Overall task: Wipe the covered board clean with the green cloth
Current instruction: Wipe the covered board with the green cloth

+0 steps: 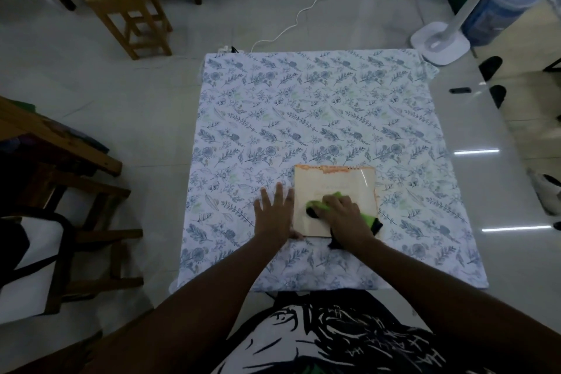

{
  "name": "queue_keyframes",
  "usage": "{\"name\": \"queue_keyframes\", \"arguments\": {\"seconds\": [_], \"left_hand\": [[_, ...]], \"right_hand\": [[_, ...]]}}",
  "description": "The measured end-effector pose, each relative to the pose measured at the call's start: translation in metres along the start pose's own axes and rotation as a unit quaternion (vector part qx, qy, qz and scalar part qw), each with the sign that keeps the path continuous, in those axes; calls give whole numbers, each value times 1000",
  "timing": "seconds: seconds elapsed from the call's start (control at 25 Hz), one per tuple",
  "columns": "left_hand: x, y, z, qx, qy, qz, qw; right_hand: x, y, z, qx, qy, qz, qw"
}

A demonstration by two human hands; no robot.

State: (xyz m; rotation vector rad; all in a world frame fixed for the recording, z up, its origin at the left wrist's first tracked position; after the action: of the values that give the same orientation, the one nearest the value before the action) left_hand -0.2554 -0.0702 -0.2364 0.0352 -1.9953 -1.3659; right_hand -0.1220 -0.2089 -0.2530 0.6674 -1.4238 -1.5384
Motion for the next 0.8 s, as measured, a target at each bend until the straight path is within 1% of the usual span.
{"name": "queue_keyframes", "arguments": {"seconds": [0.04,0.12,0.2,0.24,0.4,0.44,0.52,0.6,0.68,0.72,0.8], "left_hand": [[0,1,0,-4,-3,6,1000],[0,0,-2,-5,0,5,1000],[1,-1,-3,-4,10,-1,1000],[1,-2,-3,-6,11,-1,1000],[-1,-1,-4,-3,7,10,1000],[-2,0,-4,-3,8,13,1000],[-3,0,-6,-10,11,14,1000],[-4,2,-10,-35,13,10,999],[-5,5,-15,-66,16,11,998],[-5,6,-18,-74,19,13,997],[-6,7,-21,-83,24,19,996]], "right_hand": [[-16,6,-3,-3,-35,-1,999],[-54,17,3,-14,-132,-10,991],[-70,19,15,-33,-184,-5,982],[-64,17,20,-35,-183,-6,983],[6,-6,9,-19,-76,-36,996],[14,-8,1,-18,-68,-38,997],[5,-5,-11,-13,-97,-44,994],[-24,6,-17,-9,-167,-59,984],[-44,13,-22,-13,-214,-46,976],[-44,14,-25,-15,-218,-38,975],[-26,12,-28,-13,-192,-41,980]]}}
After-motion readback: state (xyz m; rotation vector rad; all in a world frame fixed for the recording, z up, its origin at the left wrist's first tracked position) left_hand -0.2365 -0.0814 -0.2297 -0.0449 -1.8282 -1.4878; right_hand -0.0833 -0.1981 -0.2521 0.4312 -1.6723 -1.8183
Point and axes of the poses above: each hand's wrist, its own x-axis away from the middle knuckle, its own y-axis out of the back of the hand, z = x × y, the point moved 1 cm from there along -x, towards the middle knuckle, and after that the axes turned 8 degrees about -y, right-handed, at the moved point
